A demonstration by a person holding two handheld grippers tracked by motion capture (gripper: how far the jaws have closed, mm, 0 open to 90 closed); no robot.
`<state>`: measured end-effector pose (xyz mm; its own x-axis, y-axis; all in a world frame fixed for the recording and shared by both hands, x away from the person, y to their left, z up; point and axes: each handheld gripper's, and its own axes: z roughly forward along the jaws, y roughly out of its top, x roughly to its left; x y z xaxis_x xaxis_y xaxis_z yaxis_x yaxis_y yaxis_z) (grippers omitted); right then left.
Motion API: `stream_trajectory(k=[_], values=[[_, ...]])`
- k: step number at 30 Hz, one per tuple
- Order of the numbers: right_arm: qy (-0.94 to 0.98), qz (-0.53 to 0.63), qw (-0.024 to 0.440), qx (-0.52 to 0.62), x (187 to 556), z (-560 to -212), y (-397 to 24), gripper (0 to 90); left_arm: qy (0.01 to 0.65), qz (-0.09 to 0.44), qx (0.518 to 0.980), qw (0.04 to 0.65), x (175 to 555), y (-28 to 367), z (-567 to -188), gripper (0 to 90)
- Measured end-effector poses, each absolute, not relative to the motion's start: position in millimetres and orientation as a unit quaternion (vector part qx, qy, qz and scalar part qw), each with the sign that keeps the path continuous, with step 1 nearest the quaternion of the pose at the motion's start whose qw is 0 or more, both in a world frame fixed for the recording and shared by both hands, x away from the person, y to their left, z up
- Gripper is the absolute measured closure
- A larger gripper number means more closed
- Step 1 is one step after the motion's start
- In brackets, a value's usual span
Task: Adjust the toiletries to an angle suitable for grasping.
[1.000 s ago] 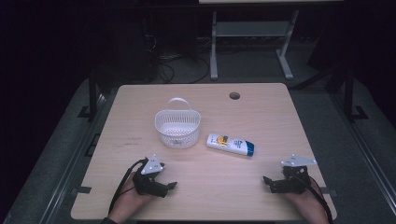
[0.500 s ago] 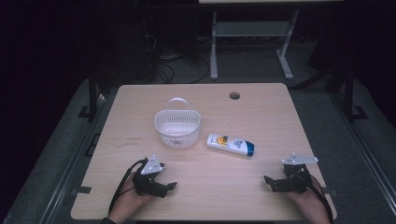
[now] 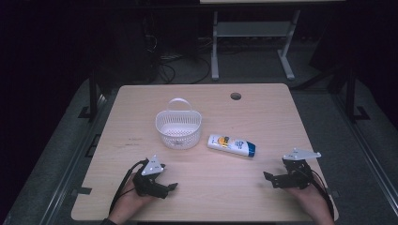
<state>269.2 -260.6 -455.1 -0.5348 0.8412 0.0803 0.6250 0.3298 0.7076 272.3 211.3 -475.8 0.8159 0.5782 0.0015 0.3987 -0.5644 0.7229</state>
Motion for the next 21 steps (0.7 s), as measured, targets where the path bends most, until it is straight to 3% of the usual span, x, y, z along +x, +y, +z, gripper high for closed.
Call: stream_trajectory(k=[21], values=[[0.819,0.372,0.143,0.413,306,-429,-233,5.8,0.280,0.120,0.875,0.376,272,211,-476,12.8]])
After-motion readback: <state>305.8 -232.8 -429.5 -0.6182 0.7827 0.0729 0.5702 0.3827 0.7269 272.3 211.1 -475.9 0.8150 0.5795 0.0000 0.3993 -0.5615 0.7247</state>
